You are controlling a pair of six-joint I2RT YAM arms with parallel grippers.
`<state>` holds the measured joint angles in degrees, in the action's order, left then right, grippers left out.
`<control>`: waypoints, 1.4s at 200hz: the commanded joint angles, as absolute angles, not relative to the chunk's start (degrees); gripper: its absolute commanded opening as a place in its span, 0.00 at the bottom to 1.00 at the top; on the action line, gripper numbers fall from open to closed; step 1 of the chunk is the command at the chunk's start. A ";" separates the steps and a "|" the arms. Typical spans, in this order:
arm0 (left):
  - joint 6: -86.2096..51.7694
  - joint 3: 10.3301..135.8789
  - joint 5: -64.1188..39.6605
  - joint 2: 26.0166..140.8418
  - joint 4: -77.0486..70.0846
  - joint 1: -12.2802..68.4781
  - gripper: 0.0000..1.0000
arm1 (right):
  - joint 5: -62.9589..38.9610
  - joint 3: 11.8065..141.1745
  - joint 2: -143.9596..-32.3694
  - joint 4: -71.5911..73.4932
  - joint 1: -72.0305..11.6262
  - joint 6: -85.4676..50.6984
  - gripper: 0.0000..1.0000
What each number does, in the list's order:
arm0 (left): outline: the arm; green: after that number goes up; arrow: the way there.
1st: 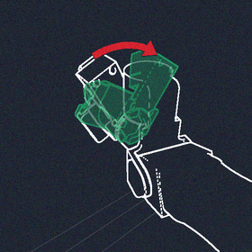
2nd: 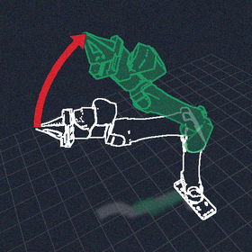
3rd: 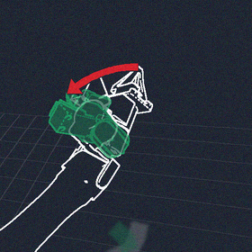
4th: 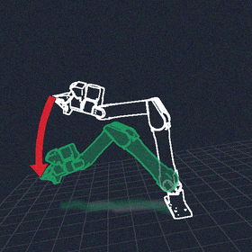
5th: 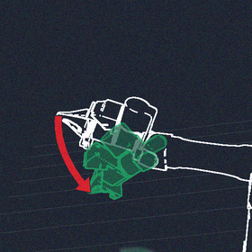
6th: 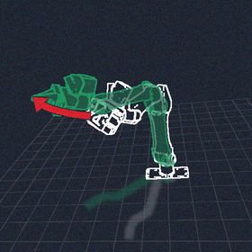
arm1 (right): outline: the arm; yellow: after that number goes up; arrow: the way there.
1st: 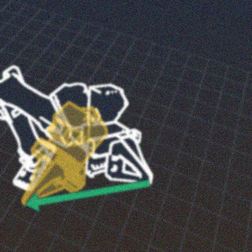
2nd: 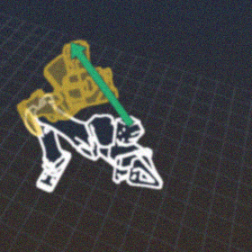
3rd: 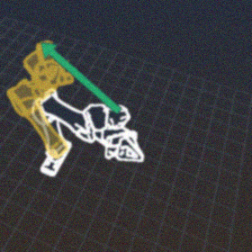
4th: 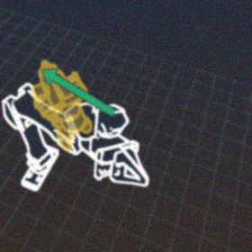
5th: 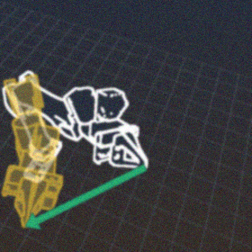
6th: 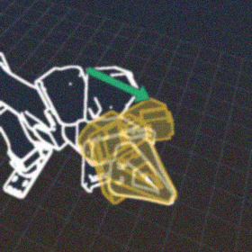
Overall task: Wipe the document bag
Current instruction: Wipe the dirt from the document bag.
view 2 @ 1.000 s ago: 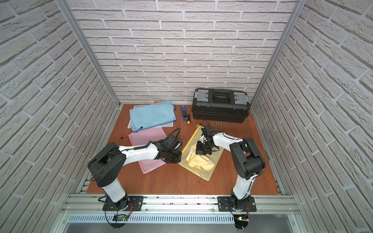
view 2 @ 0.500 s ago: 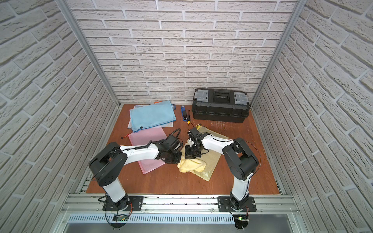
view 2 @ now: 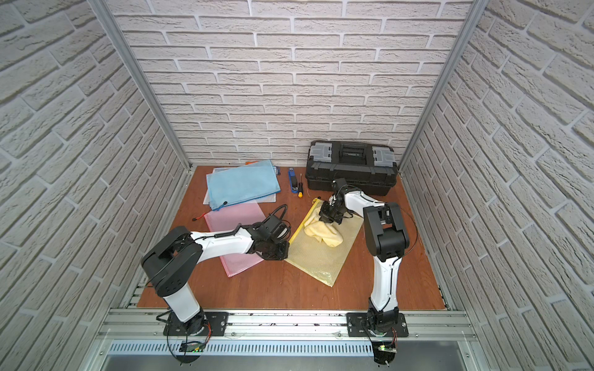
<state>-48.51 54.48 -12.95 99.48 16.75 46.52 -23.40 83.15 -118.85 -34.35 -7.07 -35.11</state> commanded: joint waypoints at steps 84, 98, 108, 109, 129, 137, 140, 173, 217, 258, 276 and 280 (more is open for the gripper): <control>-47.00 55.13 -12.61 100.22 18.33 46.04 0.00 | -25.52 68.20 -104.99 -39.04 -13.57 -31.41 0.02; -46.31 56.27 -13.00 101.20 18.93 46.08 0.00 | -25.53 63.19 -99.54 -38.75 -16.79 -32.89 0.02; -45.99 56.89 -13.25 101.58 19.22 46.06 0.00 | -25.26 60.42 -95.57 -38.93 -18.42 -34.25 0.02; -45.93 56.92 -13.26 101.63 19.23 46.06 0.00 | -25.29 59.86 -95.57 -38.93 -18.57 -34.39 0.02; -45.13 58.04 -13.71 102.52 20.07 46.05 0.00 | -26.37 56.43 -89.18 -39.24 -20.33 -36.38 0.02; -44.92 58.31 -13.89 103.04 20.30 46.06 0.00 | -27.74 55.68 -87.90 -39.94 -21.15 -36.58 0.02; -44.79 58.40 -13.93 103.15 20.38 46.08 0.00 | -28.31 55.57 -87.55 -40.29 -21.51 -36.70 0.02; -44.48 58.92 -13.97 104.25 20.61 46.06 0.00 | -30.85 52.82 -87.41 -40.05 -28.64 -37.67 0.02; -44.30 59.83 -13.03 104.48 21.69 45.97 0.00 | -29.91 47.16 -91.29 -34.25 -28.18 -39.59 0.02; -44.30 59.33 -13.19 104.18 21.45 45.97 0.00 | -26.50 48.75 -92.46 -37.13 -15.82 -35.61 0.02; -44.30 59.06 -13.35 104.18 21.31 45.97 0.00 | -25.81 51.63 -94.32 -40.08 -8.46 -30.73 0.02; -44.24 59.06 -13.36 104.16 21.36 45.97 0.00 | -25.51 52.68 -95.10 -41.14 -7.12 -29.43 0.02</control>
